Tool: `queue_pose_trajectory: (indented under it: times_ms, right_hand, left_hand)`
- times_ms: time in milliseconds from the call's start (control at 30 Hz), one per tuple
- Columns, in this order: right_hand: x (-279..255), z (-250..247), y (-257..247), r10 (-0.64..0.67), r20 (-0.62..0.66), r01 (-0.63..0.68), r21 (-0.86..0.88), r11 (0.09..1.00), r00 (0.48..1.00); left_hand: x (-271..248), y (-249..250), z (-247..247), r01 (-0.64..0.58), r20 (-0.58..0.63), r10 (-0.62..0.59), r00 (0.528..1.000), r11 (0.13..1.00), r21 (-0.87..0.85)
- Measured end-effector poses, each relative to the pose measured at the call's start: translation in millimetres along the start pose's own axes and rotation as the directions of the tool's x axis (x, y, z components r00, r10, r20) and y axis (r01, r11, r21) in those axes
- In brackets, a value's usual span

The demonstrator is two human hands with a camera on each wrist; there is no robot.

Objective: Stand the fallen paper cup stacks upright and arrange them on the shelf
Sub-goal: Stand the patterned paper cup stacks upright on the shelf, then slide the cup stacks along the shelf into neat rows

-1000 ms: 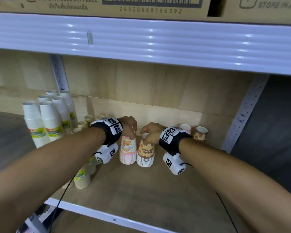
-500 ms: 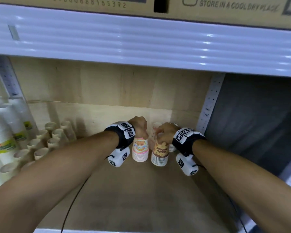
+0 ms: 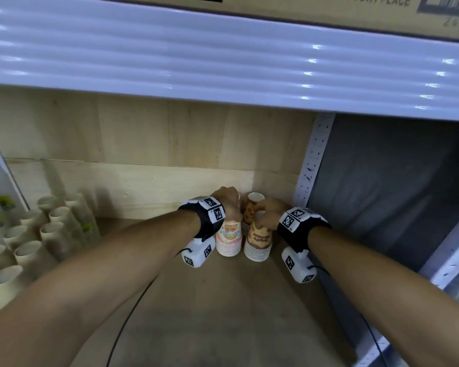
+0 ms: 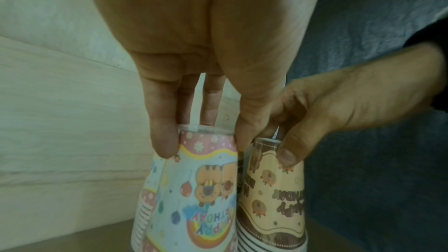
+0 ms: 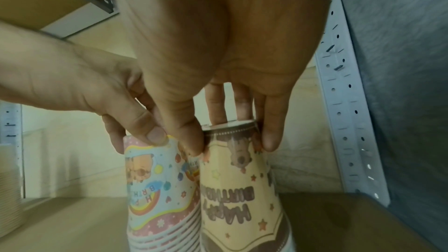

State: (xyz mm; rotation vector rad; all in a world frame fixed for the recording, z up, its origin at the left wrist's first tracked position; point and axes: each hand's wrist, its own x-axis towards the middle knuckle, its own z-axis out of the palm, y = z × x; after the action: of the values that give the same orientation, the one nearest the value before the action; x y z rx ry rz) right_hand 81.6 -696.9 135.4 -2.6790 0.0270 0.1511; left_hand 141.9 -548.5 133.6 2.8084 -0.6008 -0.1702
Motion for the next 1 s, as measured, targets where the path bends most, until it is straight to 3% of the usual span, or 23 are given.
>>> queue_pose_trajectory:
  times_ms: [333,833,1000]
  right_hand:
    - [6.3,5.3,-1.3,0.009,-0.01,-0.008,0.09,0.996,1.0]
    - [13.7,13.2,0.5,-0.019,-0.079,0.018,-0.011,1.0,0.997]
    - [13.0,7.5,-25.1,-0.093,-0.14,0.08,-0.098,0.992,0.986]
  left_hand:
    - [0.3,4.8,4.3,0.014,0.014,-0.014,1.0,1.0,-0.011]
    - [-12.8,3.8,0.1,-0.02,-0.011,0.019,1.0,0.998,-0.059]
    - [-30.0,-3.7,-21.5,-0.011,-0.009,0.011,1.0,1.0,-0.001]
